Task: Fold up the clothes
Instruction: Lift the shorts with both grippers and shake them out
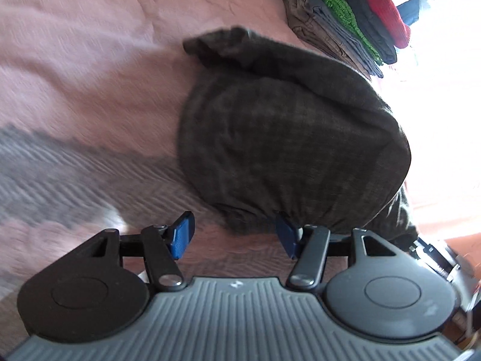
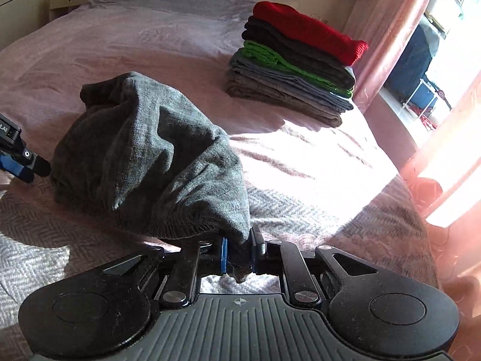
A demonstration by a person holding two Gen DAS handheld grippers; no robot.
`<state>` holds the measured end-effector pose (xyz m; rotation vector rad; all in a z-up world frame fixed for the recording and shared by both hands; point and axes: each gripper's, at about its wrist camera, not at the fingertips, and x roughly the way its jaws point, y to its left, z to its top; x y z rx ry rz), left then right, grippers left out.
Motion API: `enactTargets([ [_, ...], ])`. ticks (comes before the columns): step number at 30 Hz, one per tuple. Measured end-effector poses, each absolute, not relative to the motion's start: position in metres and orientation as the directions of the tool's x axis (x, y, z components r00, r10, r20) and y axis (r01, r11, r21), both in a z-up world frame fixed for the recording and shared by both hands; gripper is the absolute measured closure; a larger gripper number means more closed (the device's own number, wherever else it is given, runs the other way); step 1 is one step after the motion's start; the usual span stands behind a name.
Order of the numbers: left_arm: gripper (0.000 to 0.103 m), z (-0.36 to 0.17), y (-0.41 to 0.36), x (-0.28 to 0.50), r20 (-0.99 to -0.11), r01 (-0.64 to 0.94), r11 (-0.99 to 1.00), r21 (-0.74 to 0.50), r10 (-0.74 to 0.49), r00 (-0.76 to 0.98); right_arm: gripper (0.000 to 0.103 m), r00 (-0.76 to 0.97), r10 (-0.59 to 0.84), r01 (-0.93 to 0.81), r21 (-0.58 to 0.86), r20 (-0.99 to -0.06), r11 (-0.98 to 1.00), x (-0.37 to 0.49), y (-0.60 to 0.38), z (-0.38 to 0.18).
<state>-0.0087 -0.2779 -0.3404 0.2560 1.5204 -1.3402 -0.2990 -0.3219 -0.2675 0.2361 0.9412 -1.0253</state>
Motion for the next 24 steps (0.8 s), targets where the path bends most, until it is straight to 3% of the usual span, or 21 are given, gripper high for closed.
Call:
enactTargets([
  [2, 0.048, -0.352, -0.284, -0.015, -0.768, 0.674, 0.39, -0.628, -0.453, -0.453, 0.091, 0.181, -0.619, 0.819, -0.232, -0.764, 0.525, -0.305, -0.321, -0.271],
  [4, 0.058, -0.364, -0.289, -0.018, -0.749, 0.621, 0.43, -0.655, -0.473, -0.463, 0.091, 0.183, -0.618, 0.816, -0.233, -0.764, 0.529, -0.307, -0.321, -0.273],
  [6, 0.092, -0.368, -0.293, -0.019, -0.742, 0.597, 0.449, -0.665, -0.49, -0.458, 0.091, 0.206, -0.636, 0.809, -0.236, -0.744, 0.539, -0.307, -0.324, -0.265],
  [7, 0.097, -0.367, -0.294, -0.019, -0.746, 0.599, 0.454, -0.66, -0.493, -0.448, 0.091, 0.223, -0.648, 0.805, -0.236, -0.728, 0.543, -0.307, -0.326, -0.259],
  [12, 0.098, -0.29, -0.281, -0.003, -0.663, 0.633, 0.351, -0.69, -0.657, -0.358, 0.091, 0.307, -0.702, 0.787, -0.243, -0.642, 0.567, -0.306, -0.337, -0.226],
  [18, 0.098, -0.192, -0.265, 0.016, -0.501, 0.686, 0.215, -0.695, -0.829, -0.248, 0.091, 0.44, -0.738, 0.753, -0.237, -0.512, 0.614, -0.301, -0.351, -0.172],
  [24, 0.098, -0.103, -0.233, 0.024, -0.379, 0.743, 0.149, -0.652, -0.913, -0.15, 0.091, 0.588, -0.702, 0.683, -0.217, -0.402, 0.697, -0.289, -0.35, -0.1],
])
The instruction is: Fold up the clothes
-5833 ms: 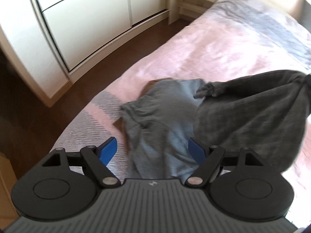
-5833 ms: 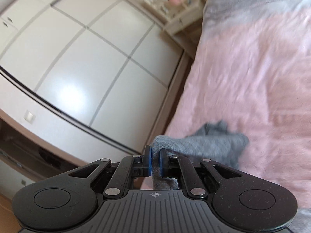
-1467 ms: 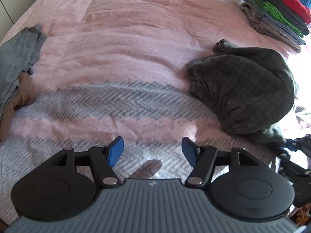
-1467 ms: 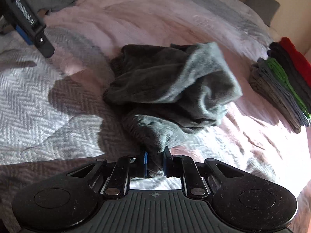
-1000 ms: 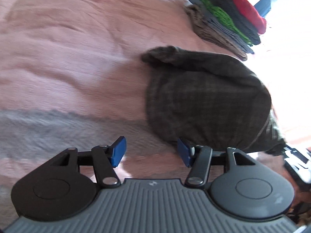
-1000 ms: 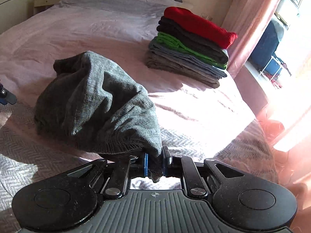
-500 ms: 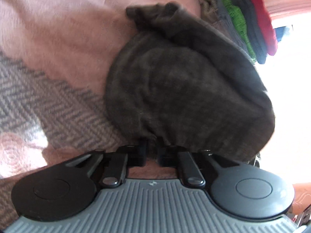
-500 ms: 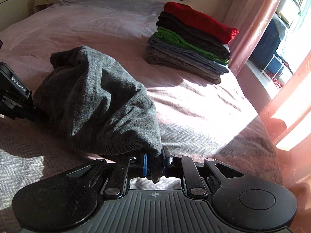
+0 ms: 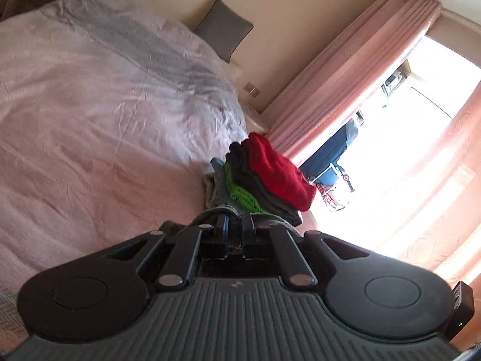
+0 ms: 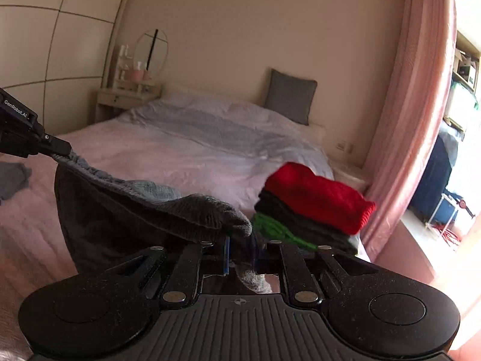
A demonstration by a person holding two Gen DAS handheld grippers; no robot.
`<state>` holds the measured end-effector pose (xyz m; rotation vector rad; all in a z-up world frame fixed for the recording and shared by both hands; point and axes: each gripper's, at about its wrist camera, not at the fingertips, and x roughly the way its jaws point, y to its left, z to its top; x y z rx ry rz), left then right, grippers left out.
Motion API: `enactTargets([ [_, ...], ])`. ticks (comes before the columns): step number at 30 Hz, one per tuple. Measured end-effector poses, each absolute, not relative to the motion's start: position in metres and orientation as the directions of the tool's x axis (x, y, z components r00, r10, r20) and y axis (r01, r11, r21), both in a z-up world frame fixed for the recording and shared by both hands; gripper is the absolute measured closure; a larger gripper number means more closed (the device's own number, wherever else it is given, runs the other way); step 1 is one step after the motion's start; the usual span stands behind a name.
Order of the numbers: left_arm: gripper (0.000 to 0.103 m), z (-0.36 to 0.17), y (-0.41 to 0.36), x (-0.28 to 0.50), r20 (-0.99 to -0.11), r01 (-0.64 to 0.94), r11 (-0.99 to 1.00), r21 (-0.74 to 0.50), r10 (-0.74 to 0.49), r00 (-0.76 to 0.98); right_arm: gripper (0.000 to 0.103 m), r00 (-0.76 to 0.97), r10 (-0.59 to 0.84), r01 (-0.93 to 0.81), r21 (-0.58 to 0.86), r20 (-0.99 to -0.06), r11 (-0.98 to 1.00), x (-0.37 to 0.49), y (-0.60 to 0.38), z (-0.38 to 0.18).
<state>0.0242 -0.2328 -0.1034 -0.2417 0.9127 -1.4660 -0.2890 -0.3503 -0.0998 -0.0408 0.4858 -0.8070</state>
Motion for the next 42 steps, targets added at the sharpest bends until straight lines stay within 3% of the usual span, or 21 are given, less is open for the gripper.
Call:
enactTargets([
  [11, 0.098, 0.003, -0.108, 0.003, -0.353, 0.788, 0.156, -0.596, -0.932, -0.082, 0.091, 0.773, -0.471, 0.46, -0.135, -0.424, 0.877, -0.326, -0.287, 0.002],
  [17, 0.098, 0.045, -0.118, 0.017, -0.293, 0.822, 0.133, -0.554, -0.955, -0.042, 0.091, 0.812, -0.418, 0.422, -0.084, -0.408, 0.903, -0.321, -0.295, 0.042],
  [20, 0.098, 0.028, -0.174, 0.04, -0.354, 0.809, 0.189, -0.557, -0.935, -0.026, 0.091, 0.786, -0.451, 0.46, -0.089, -0.422, 0.884, -0.298, -0.327, 0.047],
  [26, 0.091, -0.092, -0.308, 0.084, -0.704, 0.825, 0.425, -0.373, -0.709, 0.047, 0.091, 0.576, -0.537, 0.691, 0.016, -0.617, 0.723, -0.22, -0.455, -0.024],
  [29, 0.087, -0.136, -0.334, 0.105, -0.802, 0.824, 0.489, -0.286, -0.593, 0.074, 0.09, 0.541, -0.48, 0.746, 0.13, -0.69, 0.654, -0.22, -0.47, -0.064],
  [30, 0.079, -0.142, -0.326, 0.111, -0.801, 0.823, 0.49, -0.287, -0.594, 0.074, 0.07, 0.548, -0.464, 0.748, 0.16, -0.696, 0.644, -0.225, -0.467, -0.075],
  [31, 0.073, -0.148, -0.316, 0.117, -0.806, 0.821, 0.496, -0.282, -0.587, 0.077, 0.02, 0.554, -0.45, 0.744, 0.174, -0.7, 0.645, -0.233, -0.459, -0.087],
  [32, 0.068, -0.156, -0.306, 0.122, -0.815, 0.82, 0.504, -0.271, -0.574, 0.083, 0.009, 0.56, -0.438, 0.739, 0.185, -0.703, 0.648, -0.241, -0.451, -0.099],
  [35, 0.069, -0.179, -0.285, 0.132, -0.856, 0.842, 0.488, -0.231, -0.514, 0.063, 0.01, 0.531, -0.355, 0.728, 0.2, -0.769, 0.656, -0.258, -0.433, -0.138],
  [37, 0.069, -0.192, -0.278, 0.137, -0.876, 0.86, 0.463, -0.213, -0.481, 0.042, 0.028, 0.509, -0.287, 0.734, 0.235, -0.812, 0.638, -0.262, -0.43, -0.167],
  [42, 0.069, -0.22, -0.285, 0.135, -0.896, 0.901, 0.374, -0.222, -0.443, -0.037, 0.032, 0.49, -0.214, 0.77, 0.304, -0.845, 0.561, -0.27, -0.428, -0.217],
])
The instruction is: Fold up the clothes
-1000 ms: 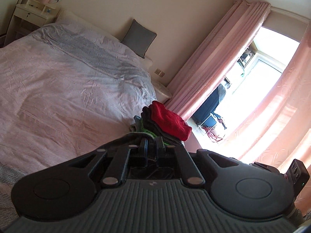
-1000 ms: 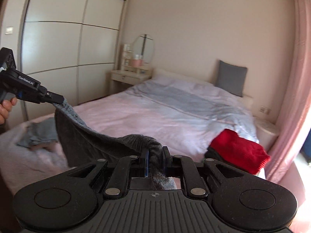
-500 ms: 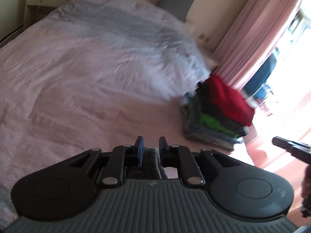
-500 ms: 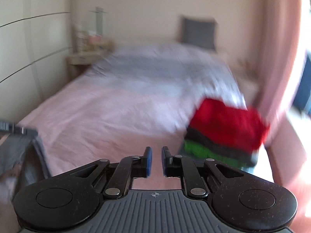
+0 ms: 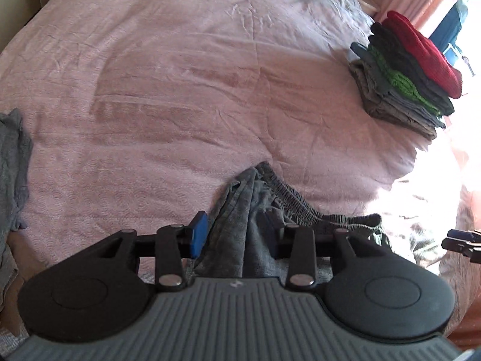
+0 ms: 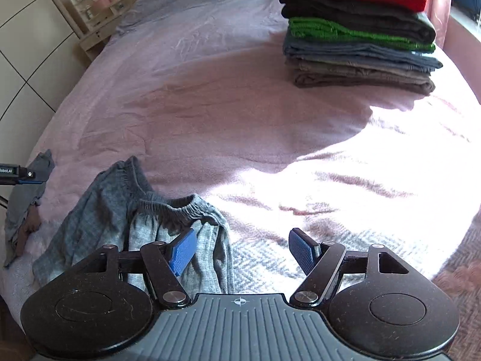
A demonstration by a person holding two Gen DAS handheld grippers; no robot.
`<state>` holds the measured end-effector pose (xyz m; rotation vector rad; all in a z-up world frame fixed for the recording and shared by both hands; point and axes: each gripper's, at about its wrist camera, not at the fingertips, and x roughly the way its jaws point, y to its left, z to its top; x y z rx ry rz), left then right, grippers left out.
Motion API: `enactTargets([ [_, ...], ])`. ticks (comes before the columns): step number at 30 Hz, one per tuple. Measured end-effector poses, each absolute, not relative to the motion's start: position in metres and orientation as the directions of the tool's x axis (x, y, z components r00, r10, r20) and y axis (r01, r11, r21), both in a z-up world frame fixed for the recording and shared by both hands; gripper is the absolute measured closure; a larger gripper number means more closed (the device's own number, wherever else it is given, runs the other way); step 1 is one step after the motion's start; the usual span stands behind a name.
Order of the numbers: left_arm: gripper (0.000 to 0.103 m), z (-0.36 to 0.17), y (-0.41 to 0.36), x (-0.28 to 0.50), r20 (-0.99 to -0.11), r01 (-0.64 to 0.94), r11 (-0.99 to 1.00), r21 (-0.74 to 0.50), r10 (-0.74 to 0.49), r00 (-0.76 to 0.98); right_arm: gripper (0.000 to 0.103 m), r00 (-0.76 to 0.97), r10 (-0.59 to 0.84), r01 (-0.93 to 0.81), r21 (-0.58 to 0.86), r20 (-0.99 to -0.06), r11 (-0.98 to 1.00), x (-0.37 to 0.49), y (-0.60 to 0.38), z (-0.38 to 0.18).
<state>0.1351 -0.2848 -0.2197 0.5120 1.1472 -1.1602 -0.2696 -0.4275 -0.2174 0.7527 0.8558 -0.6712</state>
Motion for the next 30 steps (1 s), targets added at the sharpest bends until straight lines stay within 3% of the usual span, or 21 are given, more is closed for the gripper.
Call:
enactTargets([
  [8, 0.068, -0.255, -0.329, 0.144, -0.9, 0.936, 0.246, -0.251, -0.415, -0.132, 0.046, 0.518, -0.156, 0.76, 0.369, -0.841, 0.535, -0.238, -0.452, -0.267],
  [19, 0.065, -0.325, -0.395, 0.146, -0.917, 0.952, 0.121, -0.282, -0.325, -0.23, 0.047, 0.516, -0.087, 0.761, 0.409, -0.852, 0.503, -0.2, -0.466, -0.332],
  [20, 0.069, -0.332, -0.398, 0.144, -0.919, 0.95, 0.114, -0.292, -0.307, -0.246, 0.058, 0.516, -0.08, 0.758, 0.411, -0.853, 0.507, -0.198, -0.465, -0.334],
  [21, 0.086, -0.333, -0.399, 0.145, -0.915, 0.948, 0.109, -0.299, -0.313, -0.253, 0.097, 0.519, -0.065, 0.753, 0.42, -0.852, 0.506, -0.197, -0.465, -0.336],
  [22, 0.097, -0.33, -0.399, 0.147, -0.909, 0.947, 0.104, -0.305, -0.329, -0.256, 0.098, 0.515, -0.06, 0.758, 0.421, -0.855, 0.498, -0.197, -0.466, -0.336],
  [30, 0.098, -0.301, -0.409, 0.163, -0.837, 0.94, 0.075, -0.333, -0.483, -0.258, 0.099, 0.522, -0.311, 0.808, 0.344, -0.794, 0.479, -0.217, -0.509, -0.272],
])
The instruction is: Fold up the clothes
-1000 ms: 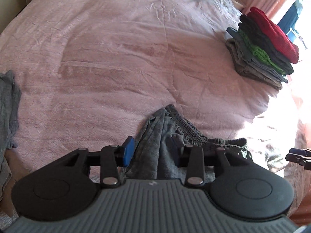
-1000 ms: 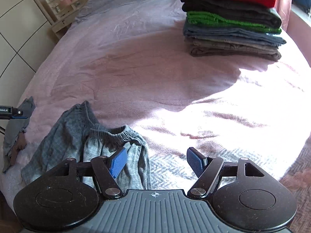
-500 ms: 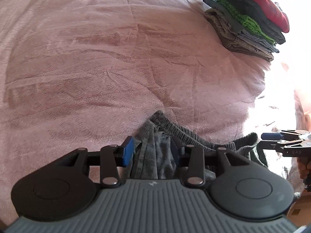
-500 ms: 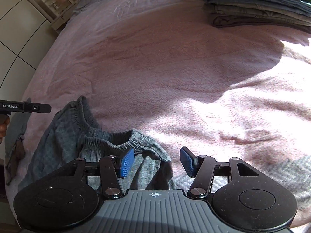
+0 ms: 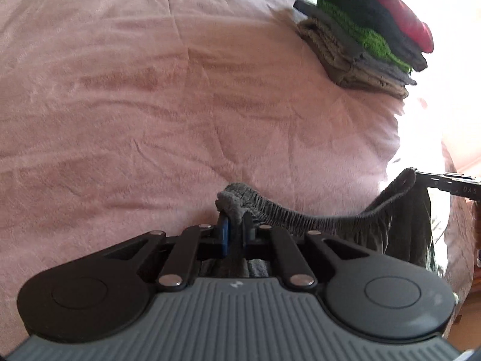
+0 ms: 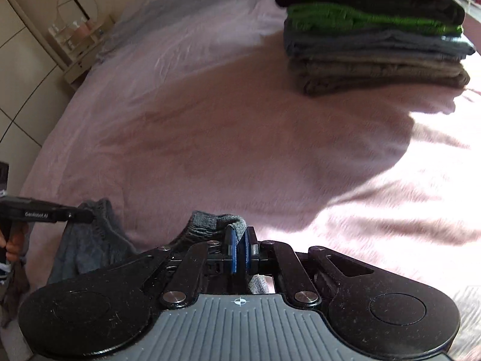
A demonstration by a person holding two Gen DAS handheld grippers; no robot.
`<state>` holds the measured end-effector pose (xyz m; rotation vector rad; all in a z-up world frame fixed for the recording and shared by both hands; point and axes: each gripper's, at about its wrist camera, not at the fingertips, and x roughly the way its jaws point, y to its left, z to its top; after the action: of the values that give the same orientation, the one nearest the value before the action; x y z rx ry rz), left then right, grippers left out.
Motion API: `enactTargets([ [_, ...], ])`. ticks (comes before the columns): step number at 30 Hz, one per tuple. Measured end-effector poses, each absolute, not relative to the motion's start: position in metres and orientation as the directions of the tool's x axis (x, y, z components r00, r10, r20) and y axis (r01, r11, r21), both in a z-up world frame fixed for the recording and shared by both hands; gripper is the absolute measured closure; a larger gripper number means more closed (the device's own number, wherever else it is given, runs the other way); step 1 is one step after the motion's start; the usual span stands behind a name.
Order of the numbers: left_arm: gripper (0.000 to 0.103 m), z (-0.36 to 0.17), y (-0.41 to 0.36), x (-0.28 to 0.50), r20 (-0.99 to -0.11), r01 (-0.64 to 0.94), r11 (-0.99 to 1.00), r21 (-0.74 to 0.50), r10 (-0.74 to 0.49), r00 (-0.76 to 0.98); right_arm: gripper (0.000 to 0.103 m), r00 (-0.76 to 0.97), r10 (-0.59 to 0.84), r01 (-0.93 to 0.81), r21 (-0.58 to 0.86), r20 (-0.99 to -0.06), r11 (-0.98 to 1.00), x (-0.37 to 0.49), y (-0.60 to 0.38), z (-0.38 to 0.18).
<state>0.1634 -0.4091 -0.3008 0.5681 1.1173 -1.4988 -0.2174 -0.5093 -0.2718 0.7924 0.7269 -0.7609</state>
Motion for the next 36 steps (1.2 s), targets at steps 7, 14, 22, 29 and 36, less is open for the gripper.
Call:
enactTargets([
  [7, 0.09, -0.3, -0.462, 0.163, -0.829, 0.965, 0.105, -0.242, -0.539, -0.149, 0.099, 0.473, -0.375, 0.827, 0.254, -0.797, 0.502, -0.177, -0.582, -0.259],
  [14, 0.068, -0.305, -0.417, 0.189, -0.871, 0.942, 0.262, -0.211, -0.488, -0.059, 0.022, 0.354, -0.437, 0.907, 0.19, -0.827, 0.375, -0.171, -0.584, -0.284],
  [22, 0.068, -0.29, -0.285, 0.226, -0.917, 0.853, 0.449, -0.268, -0.391, -0.082, 0.026, 0.538, -0.194, 0.84, 0.504, -0.82, 0.2, -0.217, -0.472, -0.276],
  [29, 0.06, -0.282, -0.17, 0.213, -0.907, 0.669, 0.636, -0.386, -0.394, -0.149, 0.038, 0.682, 0.08, 0.731, 0.678, -0.727, -0.071, -0.227, -0.356, -0.285],
  [36, 0.063, -0.302, -0.16, 0.202, -0.869, 0.573, 0.667, -0.476, -0.455, -0.193, 0.049, 0.746, 0.108, 0.651, 0.685, -0.657, -0.327, -0.231, -0.307, -0.31],
])
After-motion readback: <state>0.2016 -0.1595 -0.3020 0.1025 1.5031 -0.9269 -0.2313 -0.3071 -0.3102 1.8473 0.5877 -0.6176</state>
